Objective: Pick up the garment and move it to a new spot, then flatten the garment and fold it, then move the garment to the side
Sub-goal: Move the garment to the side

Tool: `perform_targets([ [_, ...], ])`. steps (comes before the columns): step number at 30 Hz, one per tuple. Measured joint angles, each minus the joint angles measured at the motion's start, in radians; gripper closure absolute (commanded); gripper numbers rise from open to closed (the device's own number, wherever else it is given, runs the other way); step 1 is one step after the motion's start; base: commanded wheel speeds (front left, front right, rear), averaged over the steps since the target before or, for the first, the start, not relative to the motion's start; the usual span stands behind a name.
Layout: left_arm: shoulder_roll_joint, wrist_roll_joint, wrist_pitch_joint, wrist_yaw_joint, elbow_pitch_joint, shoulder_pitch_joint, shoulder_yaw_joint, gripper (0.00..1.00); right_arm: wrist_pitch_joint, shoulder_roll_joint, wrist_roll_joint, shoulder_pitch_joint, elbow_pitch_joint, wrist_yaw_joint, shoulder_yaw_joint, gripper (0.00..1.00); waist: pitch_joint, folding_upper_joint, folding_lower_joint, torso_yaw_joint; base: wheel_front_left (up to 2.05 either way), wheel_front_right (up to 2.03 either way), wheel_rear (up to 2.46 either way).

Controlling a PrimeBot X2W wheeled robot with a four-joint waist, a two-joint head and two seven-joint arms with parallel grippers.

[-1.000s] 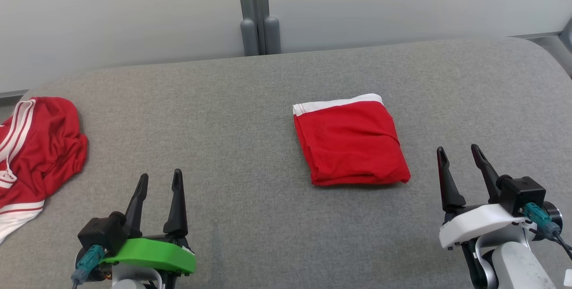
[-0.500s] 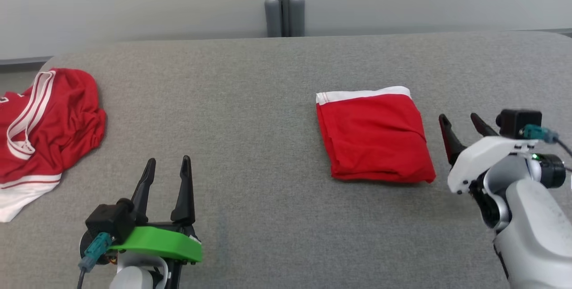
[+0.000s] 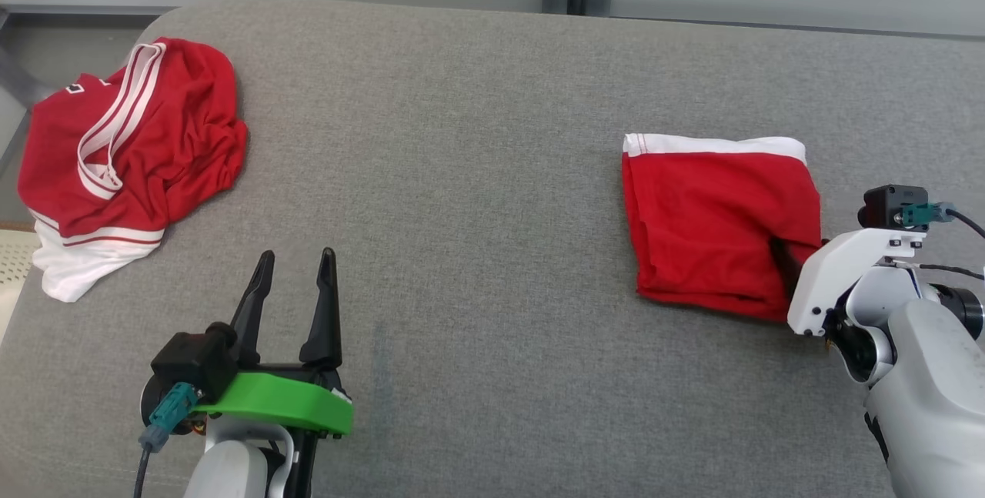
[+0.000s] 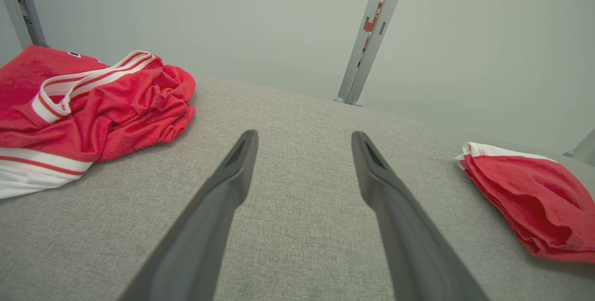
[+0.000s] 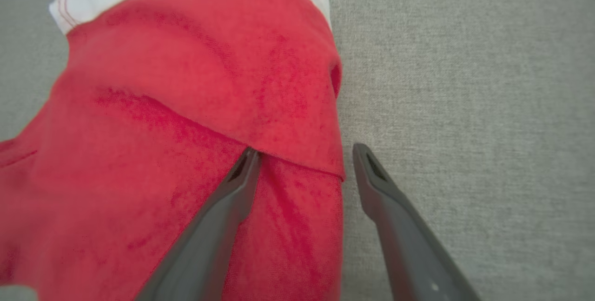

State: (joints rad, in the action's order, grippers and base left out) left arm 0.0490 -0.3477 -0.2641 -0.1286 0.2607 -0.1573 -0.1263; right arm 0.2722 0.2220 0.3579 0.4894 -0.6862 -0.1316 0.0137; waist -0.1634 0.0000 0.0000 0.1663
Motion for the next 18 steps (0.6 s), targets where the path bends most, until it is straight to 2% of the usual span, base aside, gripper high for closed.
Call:
perform_targets([
  [4, 0.0, -0.005, 0.0, 0.0, -0.003, -0.005, -0.002, 0.0, 0.063, 0.006, 0.0, 0.022, -0.044, 0.0, 0.0, 0.0, -0.021, 0.0, 0.0, 0.016, 0.0, 0.0, 0.0],
  [5, 0.0, -0.007, 0.0, 0.0, -0.005, -0.007, -0.002, 0.0, 0.091, 0.008, 0.0, 0.032, -0.049, 0.0, 0.007, 0.18, -0.027, 0.0, 0.0, 0.019, 0.0, 0.0, 0.0],
  [6, 0.0, -0.01, 0.0, 0.0, -0.006, -0.008, -0.003, 0.0, 0.109, 0.012, 0.001, 0.042, -0.049, 0.0, 0.017, 0.64, -0.033, 0.0, 0.0, 0.021, 0.0, 0.0, 0.0],
  [7, 0.0, -0.01, 0.0, 0.0, -0.007, -0.008, -0.004, 0.0, 0.121, 0.016, 0.001, 0.049, -0.045, 0.0, 0.035, 1.0, -0.039, 0.0, 0.0, 0.022, 0.0, 0.0, 0.0],
  [12, 0.0, -0.011, 0.0, 0.0, -0.018, -0.021, -0.004, 0.0, 0.145, 0.057, -0.017, 0.078, -0.007, -0.001, 0.131, 1.0, -0.063, 0.0, 0.0, 0.007, 0.0, 0.0, 0.0],
  [15, 0.0, -0.008, 0.0, 0.0, -0.031, -0.034, -0.001, 0.0, 0.154, 0.097, -0.043, 0.101, 0.028, -0.002, 0.225, 1.0, -0.077, 0.0, 0.0, -0.016, 0.0, 0.0, 0.0],
  [18, 0.0, -0.002, 0.0, 0.0, -0.05, -0.049, -0.008, 0.0, 0.156, 0.191, -0.083, 0.121, 0.072, -0.002, 0.349, 1.0, -0.094, 0.0, 0.0, -0.045, 0.0, 0.0, 0.0],
])
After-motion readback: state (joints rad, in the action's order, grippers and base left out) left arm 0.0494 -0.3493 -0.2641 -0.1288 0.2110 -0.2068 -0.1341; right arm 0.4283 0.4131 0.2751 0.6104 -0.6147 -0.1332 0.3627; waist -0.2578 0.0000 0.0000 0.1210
